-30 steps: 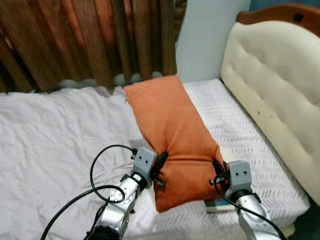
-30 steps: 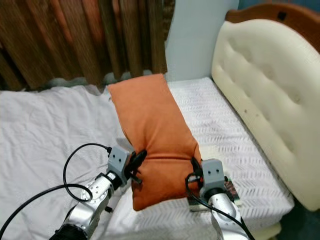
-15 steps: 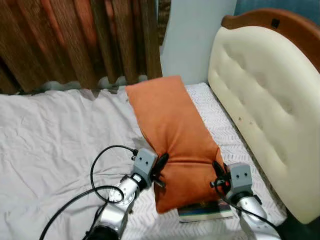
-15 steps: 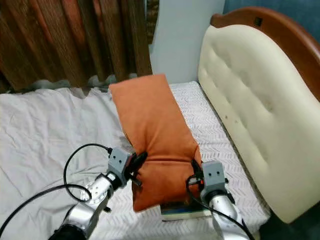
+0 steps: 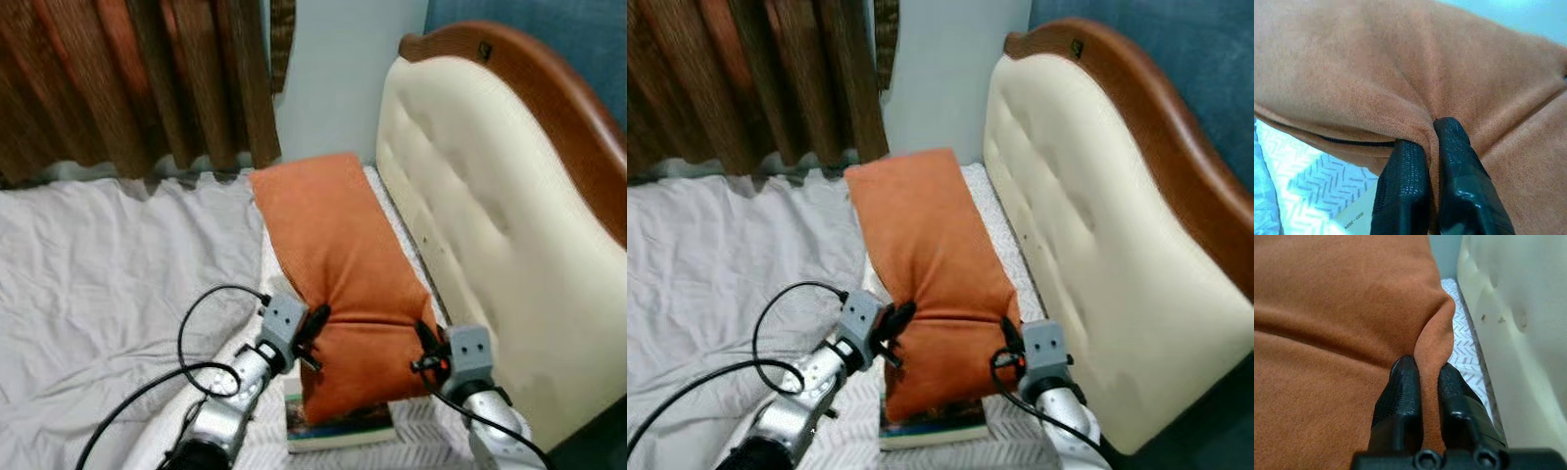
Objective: Clean up the room
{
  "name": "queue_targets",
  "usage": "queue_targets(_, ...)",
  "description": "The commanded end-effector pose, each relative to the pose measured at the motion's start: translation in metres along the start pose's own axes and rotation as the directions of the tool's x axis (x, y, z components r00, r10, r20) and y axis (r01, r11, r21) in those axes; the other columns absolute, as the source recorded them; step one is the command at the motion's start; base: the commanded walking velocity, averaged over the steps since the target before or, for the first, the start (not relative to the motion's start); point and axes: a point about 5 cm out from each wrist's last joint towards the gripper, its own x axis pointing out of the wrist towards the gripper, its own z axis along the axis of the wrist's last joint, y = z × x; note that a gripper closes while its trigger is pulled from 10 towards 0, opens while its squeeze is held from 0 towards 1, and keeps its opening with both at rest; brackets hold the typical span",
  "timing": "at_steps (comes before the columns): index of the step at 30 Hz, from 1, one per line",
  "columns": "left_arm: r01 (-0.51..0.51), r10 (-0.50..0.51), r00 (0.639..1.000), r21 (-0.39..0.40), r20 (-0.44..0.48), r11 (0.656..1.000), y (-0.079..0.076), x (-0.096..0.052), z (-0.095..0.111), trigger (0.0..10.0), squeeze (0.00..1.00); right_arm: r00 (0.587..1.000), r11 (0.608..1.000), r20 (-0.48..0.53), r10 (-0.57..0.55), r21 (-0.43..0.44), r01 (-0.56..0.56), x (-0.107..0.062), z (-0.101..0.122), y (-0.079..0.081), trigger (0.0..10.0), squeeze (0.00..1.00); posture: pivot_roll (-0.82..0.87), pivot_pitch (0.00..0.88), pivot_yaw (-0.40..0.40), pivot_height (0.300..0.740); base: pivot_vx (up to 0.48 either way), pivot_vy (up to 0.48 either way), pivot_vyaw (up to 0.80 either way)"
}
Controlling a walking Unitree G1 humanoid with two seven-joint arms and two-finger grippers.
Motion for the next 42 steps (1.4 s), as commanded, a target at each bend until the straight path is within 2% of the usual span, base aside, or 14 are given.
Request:
queue_targets(1,-0.034,0.033,0.998,0.020,0.045,0.999,0.012,-0.001,0.009,10.0,0.00,0.993,0.993,-0.006,-0.114,0.000,0.114,-0.006,0.001,-0.025,10.0,0.00,-0.16,0.023,0.038,0.740,0.307,-0.368,0.00)
queue_targets(11,0.037,-0.037,0.999,0.043,-0.013,0.998,0.013,0.004,0.003,10.0,0.00,0.994,0.994,-0.046,-0.098,0.042,0.100,-0.007,-0.003,-0.016,10.0,0.00,-0.17,0.072,0.038,0.740,0.305,-0.367,0.00)
queue_targets(14,0.067,-0.063,0.997,0.086,-0.049,0.994,0.017,0.009,0.003,10.0,0.00,0.994,0.995,-0.072,-0.077,0.057,0.081,-0.007,-0.005,-0.007,10.0,0.00,-0.19,0.136,0.040,0.740,0.147,0.000,0.00)
queue_targets(17,0.171,-0.149,0.981,0.182,-0.126,0.968,0.012,0.019,0.003,10.0,0.00,0.993,0.996,-0.080,-0.093,-0.022,0.091,-0.006,-0.005,0.008,10.0,0.00,-0.22,0.280,0.064,0.740,0.000,0.000,0.00)
queue_targets(19,0.229,-0.184,0.966,0.270,-0.182,0.935,0.009,0.024,0.004,10.0,0.00,0.990,0.994,-0.092,-0.108,-0.037,0.105,0.001,-0.007,0.017,10.0,0.00,-0.22,0.346,0.082,0.740,0.000,0.000,0.00)
queue_targets(20,0.258,-0.185,0.957,0.362,-0.224,0.896,0.010,0.027,0.005,10.0,0.00,0.986,0.991,-0.105,-0.131,-0.005,0.132,0.004,-0.008,0.022,10.0,0.00,-0.22,0.382,0.098,0.740,0.000,0.000,0.00)
queue_targets(21,0.264,-0.180,0.955,0.402,-0.235,0.877,0.011,0.029,0.007,10.0,0.00,0.982,0.987,-0.108,-0.157,0.007,0.158,0.006,-0.008,0.024,10.0,0.00,-0.22,0.404,0.107,0.740,0.000,0.000,0.00)
queue_targets(24,0.268,-0.166,0.959,0.547,-0.230,0.793,0.009,0.038,0.016,10.0,0.00,0.956,0.961,-0.100,-0.276,-0.017,0.276,0.012,-0.008,0.016,10.0,0.00,-0.22,0.447,0.127,0.740,0.000,0.000,0.00)
queue_targets(26,0.252,-0.176,0.967,0.642,-0.182,0.724,0.007,0.042,0.027,10.0,0.00,0.936,0.938,-0.068,-0.346,-0.030,0.344,0.011,-0.004,0.012,10.0,0.00,-0.22,0.456,0.138,0.740,0.000,0.000,0.00)
queue_targets(27,0.247,-0.179,0.969,0.661,-0.170,0.709,0.007,0.043,0.029,10.0,0.00,0.932,0.934,-0.060,-0.357,-0.029,0.356,0.011,-0.003,0.011,10.0,0.00,-0.22,0.456,0.138,0.740,0.000,0.000,0.00)
queue_targets(28,0.190,-0.197,0.977,0.754,-0.082,0.629,0.005,0.047,0.043,10.0,0.00,0.913,0.913,-0.026,-0.407,-0.035,0.406,0.007,0.000,0.009,10.0,0.00,-0.21,0.463,0.144,0.740,0.000,0.000,0.00)
queue_targets(30,0.131,-0.222,0.975,0.811,-0.002,0.570,0.000,0.050,0.053,10.0,0.00,0.885,0.883,0.020,-0.465,-0.065,0.465,0.000,0.002,0.006,10.0,0.00,-0.21,0.471,0.146,0.740,0.000,0.000,0.00)
queue_targets(37,0.098,-0.198,0.980,0.829,0.015,0.551,-0.005,0.049,0.046,10.0,0.00,0.843,0.837,0.026,-0.538,-0.098,0.538,-0.008,-0.002,-0.002,10.0,0.00,-0.22,0.479,0.146,0.740,0.000,0.000,0.00)
queue_targets(42,0.059,-0.206,0.977,0.846,0.061,0.531,-0.014,0.050,0.044,10.0,0.00,0.835,0.830,0.002,-0.551,-0.104,0.548,-0.007,-0.008,-0.003,10.0,0.00,-0.23,0.492,0.140,0.740,0.000,0.000,0.00)
